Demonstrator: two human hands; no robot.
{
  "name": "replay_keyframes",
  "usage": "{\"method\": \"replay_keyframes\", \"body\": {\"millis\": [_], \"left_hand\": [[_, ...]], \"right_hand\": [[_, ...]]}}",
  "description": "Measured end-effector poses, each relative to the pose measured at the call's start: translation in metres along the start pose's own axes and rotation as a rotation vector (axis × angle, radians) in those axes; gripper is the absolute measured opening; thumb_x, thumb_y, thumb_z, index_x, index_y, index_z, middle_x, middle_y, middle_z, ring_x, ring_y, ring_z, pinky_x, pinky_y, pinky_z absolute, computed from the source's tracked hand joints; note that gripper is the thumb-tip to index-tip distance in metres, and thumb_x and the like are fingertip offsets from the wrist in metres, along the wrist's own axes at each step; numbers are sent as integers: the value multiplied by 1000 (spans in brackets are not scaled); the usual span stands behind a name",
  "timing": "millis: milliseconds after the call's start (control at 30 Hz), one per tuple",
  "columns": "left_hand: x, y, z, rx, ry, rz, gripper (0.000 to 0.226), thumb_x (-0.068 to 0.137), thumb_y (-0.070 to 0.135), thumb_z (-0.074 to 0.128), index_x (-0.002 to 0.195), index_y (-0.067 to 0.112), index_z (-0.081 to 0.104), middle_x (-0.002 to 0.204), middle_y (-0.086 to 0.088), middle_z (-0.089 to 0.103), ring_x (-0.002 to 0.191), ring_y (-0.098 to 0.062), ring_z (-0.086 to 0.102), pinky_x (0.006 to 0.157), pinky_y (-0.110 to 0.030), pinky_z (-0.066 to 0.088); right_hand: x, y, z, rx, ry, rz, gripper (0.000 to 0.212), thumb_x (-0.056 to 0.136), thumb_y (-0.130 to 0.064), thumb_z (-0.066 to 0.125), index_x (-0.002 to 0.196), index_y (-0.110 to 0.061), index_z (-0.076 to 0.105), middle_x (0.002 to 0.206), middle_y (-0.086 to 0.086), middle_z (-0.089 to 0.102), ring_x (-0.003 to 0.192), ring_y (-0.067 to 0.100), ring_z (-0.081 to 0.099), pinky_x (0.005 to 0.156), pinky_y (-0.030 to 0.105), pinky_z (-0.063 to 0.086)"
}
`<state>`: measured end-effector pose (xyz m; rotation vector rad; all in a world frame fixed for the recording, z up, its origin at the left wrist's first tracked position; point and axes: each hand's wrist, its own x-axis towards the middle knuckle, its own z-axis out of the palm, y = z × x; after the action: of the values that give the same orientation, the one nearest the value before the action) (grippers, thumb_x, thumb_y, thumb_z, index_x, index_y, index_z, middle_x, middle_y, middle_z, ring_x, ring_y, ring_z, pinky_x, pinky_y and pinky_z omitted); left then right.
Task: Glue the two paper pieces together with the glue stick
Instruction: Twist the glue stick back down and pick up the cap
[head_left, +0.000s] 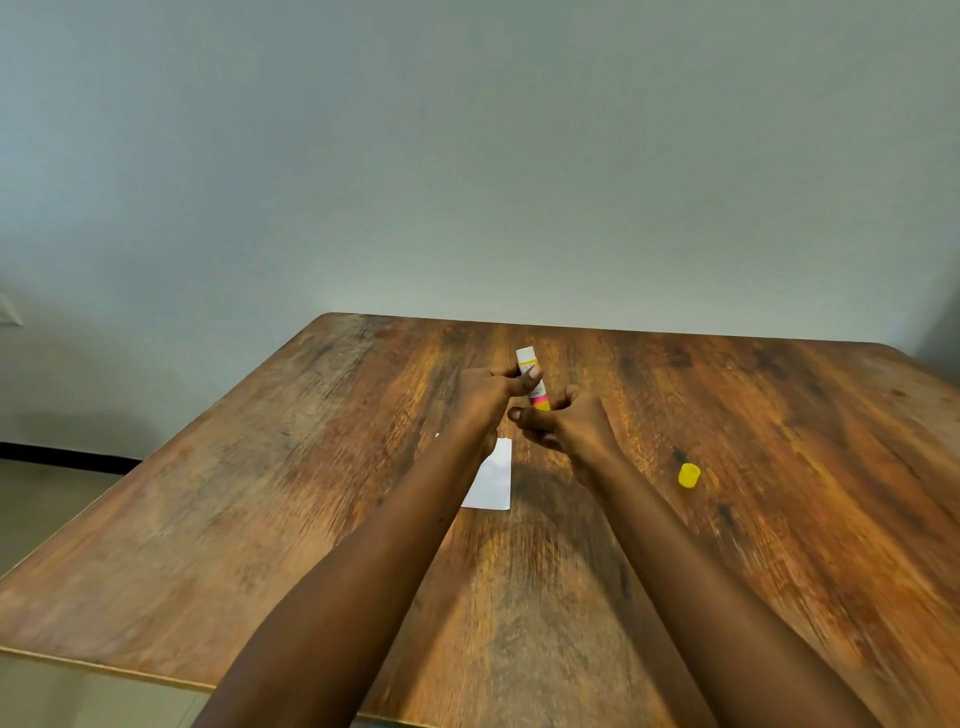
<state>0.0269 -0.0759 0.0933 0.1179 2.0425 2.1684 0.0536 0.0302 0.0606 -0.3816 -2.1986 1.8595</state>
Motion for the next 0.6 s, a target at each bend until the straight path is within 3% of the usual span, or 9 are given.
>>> {"method": "replay_keyframes", "body": {"millis": [100,200,267,367,433,500,600], "left_hand": [[3,0,-4,-14,-5,7,35,86,11,65,117,-4,64,126,-17,63,122,-30,55,89,-30,44],[6,0,-6,-9,21,6,36,85,11,65,117,-5,64,129,-17,62,124,-31,53,97,-36,40],[7,-2,-6,-11,18,2,36,85,12,66,117,-4,64,129,-17,62,125,-31,52,100,-38,40],[5,-5,-5,4,4,10,35,85,11,66,116,-4,65,126,-17,63,122,-29,55,92,-33,42],[2,-6,-3,10,0,16,35,85,11,66,116,-3,65,125,-16,64,118,-26,57,86,-28,44],[0,-6,0,15,2,23,35,85,12,66,117,-2,65,124,-15,65,113,-23,58,81,-24,44],[2,-4,-1,10,-2,20,35,85,14,65,117,-3,65,124,-16,65,112,-24,59,77,-19,46]], "right_hand": [[3,1,-9,77,-195,52,36,80,-13,70,112,0,60,104,17,67,93,30,68,86,38,57],[3,-2,-16,194,-292,98,21,86,-12,63,99,3,68,96,17,71,88,27,71,75,32,59],[4,-3,-19,203,-278,92,13,83,-9,65,89,0,72,89,15,73,83,26,72,69,30,59],[3,-4,-17,76,-190,28,1,78,-7,71,77,-8,71,84,11,73,77,23,72,63,24,58],[4,-1,-11,-46,-76,-20,10,75,-9,75,74,-11,65,83,9,70,76,21,71,62,22,57],[4,2,-5,-66,-12,-37,17,74,-12,76,79,-12,60,87,9,67,80,24,70,68,28,58],[4,4,-10,4,-136,-21,20,78,-16,73,93,-8,63,94,12,68,86,25,69,78,33,57]]}}
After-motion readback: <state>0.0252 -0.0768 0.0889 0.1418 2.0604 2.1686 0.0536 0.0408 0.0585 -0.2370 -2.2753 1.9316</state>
